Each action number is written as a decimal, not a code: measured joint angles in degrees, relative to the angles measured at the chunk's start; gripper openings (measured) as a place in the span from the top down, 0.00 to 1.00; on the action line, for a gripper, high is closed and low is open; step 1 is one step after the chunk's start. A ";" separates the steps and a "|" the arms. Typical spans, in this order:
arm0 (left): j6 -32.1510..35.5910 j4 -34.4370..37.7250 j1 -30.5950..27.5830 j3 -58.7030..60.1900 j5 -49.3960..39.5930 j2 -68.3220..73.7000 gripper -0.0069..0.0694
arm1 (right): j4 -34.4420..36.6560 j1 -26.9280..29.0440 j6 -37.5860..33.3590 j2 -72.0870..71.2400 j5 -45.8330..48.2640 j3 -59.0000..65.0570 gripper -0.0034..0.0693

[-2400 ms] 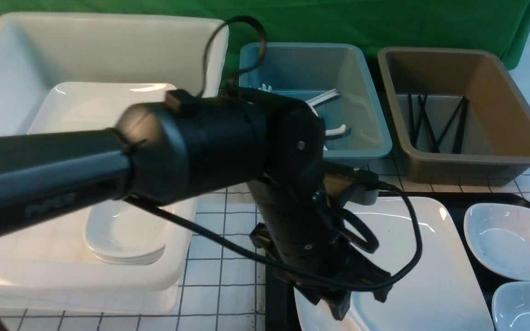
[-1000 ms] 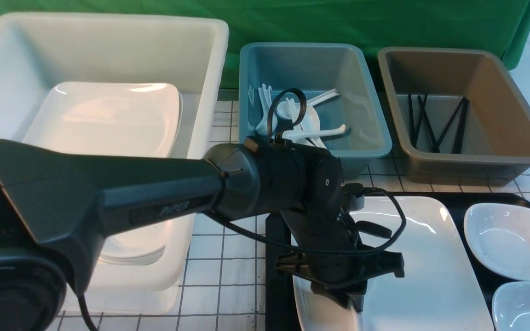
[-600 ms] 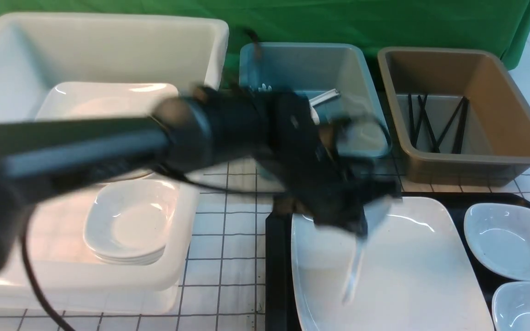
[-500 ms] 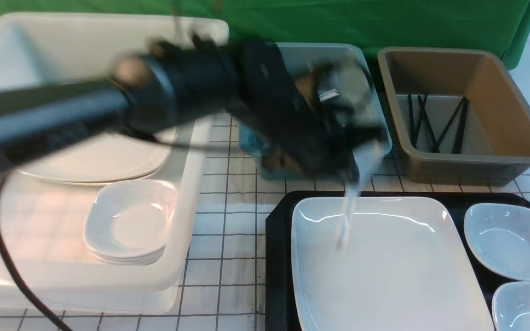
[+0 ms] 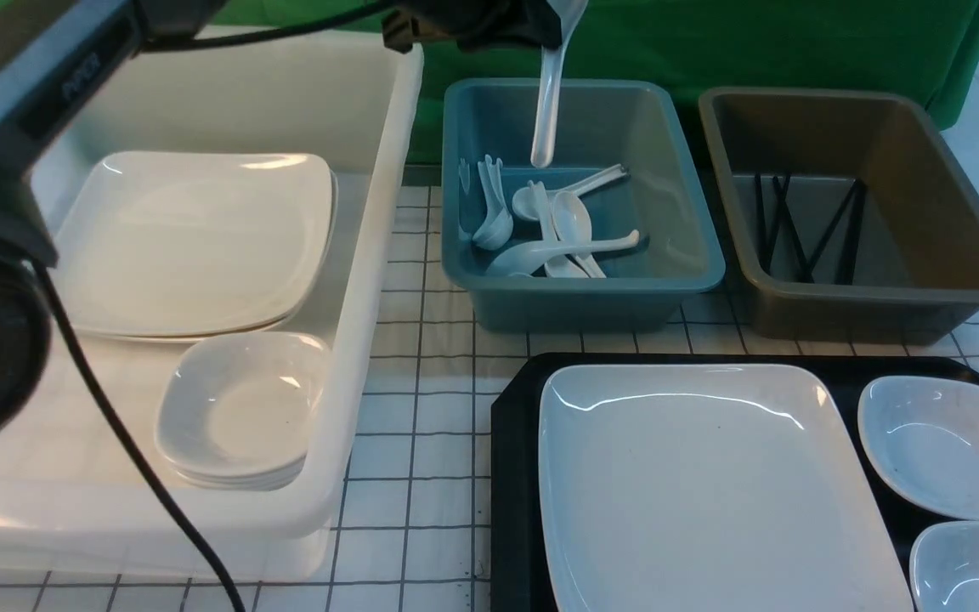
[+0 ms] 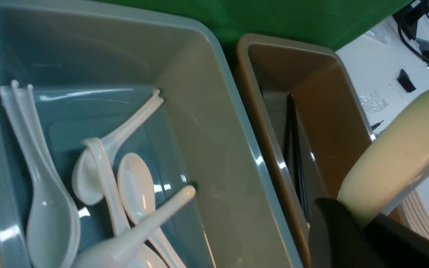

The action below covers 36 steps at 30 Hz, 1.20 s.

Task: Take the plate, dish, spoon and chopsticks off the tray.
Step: Use the left arm to put the soup spoon into the small storage box in the middle, then use the right arm to grab a small plate from the dinner plate

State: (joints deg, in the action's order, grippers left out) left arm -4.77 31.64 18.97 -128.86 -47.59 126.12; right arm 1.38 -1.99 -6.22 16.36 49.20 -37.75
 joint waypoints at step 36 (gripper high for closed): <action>14.85 -10.29 -4.29 -2.19 -21.69 -13.36 0.91 | 2.22 0.00 1.02 20.26 15.32 -0.05 0.91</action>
State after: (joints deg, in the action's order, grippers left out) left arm 10.08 21.35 14.68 -131.05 -69.28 112.76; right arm 3.60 -1.99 -5.20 36.62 64.53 -37.81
